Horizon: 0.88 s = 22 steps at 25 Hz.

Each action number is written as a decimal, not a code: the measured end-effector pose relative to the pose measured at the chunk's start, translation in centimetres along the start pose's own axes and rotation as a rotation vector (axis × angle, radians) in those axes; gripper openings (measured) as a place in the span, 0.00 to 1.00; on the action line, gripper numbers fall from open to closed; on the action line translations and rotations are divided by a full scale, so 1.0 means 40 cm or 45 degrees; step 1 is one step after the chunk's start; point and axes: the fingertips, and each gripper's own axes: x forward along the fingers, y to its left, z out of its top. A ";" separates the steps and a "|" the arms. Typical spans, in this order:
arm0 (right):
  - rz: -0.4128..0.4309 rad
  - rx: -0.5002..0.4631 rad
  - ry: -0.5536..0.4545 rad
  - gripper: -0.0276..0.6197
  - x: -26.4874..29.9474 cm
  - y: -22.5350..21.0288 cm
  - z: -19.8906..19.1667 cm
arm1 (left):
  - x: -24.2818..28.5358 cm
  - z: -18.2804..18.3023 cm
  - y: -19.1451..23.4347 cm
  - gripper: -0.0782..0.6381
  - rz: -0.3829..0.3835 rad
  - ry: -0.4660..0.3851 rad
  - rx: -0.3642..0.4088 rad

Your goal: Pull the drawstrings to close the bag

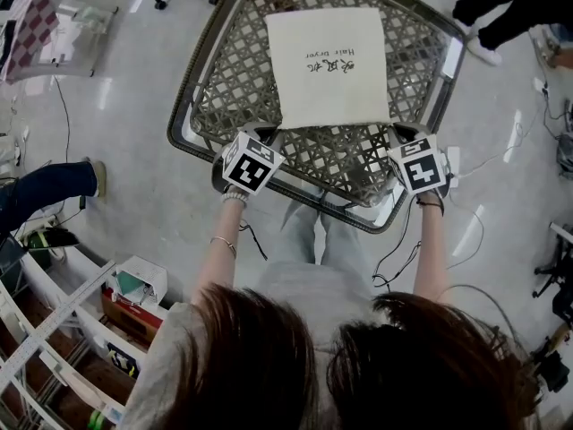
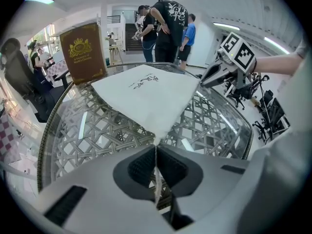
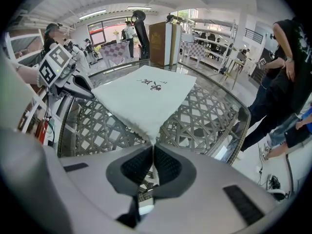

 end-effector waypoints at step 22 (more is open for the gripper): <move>-0.098 -0.111 -0.099 0.08 -0.123 -0.003 0.077 | -0.107 0.063 0.016 0.15 0.120 -0.055 -0.011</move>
